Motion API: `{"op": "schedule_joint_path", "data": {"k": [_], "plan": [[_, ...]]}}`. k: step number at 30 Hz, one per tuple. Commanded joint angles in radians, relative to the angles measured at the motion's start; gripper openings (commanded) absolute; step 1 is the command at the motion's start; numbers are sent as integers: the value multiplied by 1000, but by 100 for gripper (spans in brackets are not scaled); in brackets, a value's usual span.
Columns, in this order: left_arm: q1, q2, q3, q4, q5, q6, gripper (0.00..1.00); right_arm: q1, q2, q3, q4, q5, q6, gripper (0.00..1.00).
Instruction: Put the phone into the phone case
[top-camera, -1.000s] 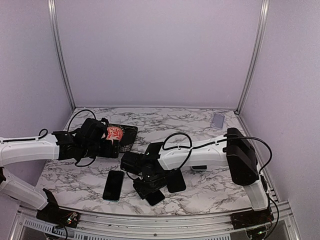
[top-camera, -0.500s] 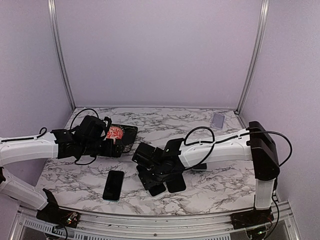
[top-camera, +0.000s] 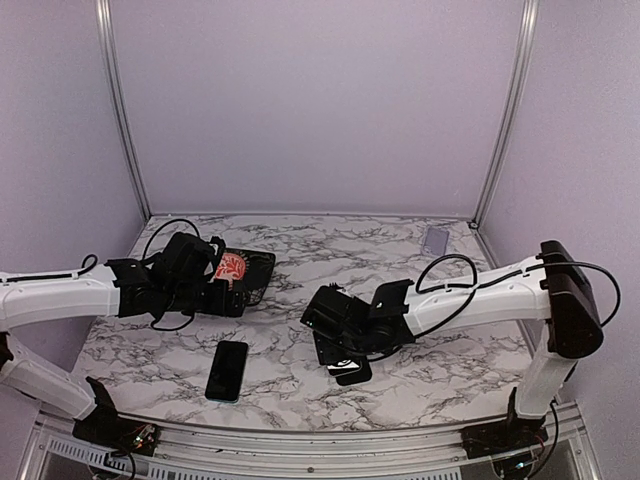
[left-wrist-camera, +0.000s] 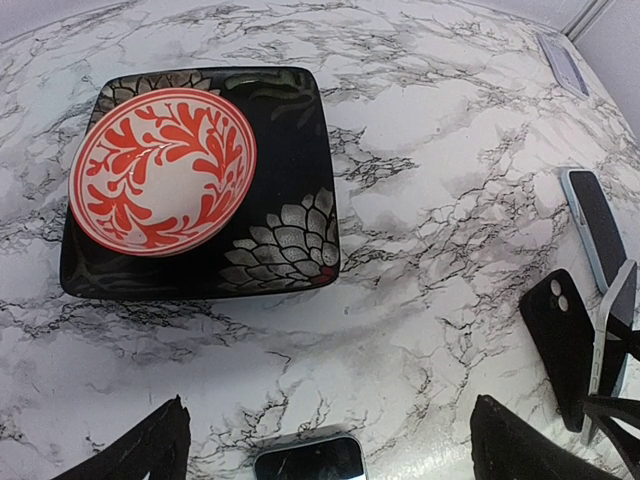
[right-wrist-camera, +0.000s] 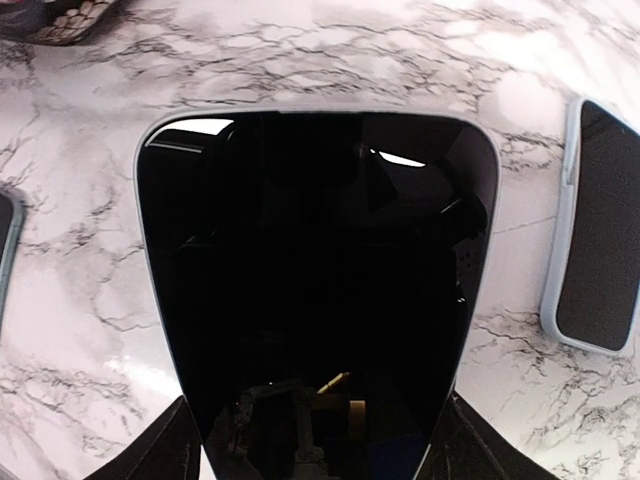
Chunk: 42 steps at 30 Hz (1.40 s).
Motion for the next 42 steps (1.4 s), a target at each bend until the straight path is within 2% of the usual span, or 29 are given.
{"op": "schedule_joint_path", "data": {"k": [1,20,32,39,42], "plan": [[5,17,30,-21,13,10,99,-6,-36,-51,86,100,121,0],[5,43,54,-21,27,14,99,-13,-16,-114,79,105,86,0],[6,53,44,-21,24,16,99,-8,-33,-155,45,41,89,0],[5,59,44,-21,20,17,99,-8,-2,-170,98,-25,93,0],[6,59,47,-21,22,17,99,-12,22,-158,71,-54,109,0]]}}
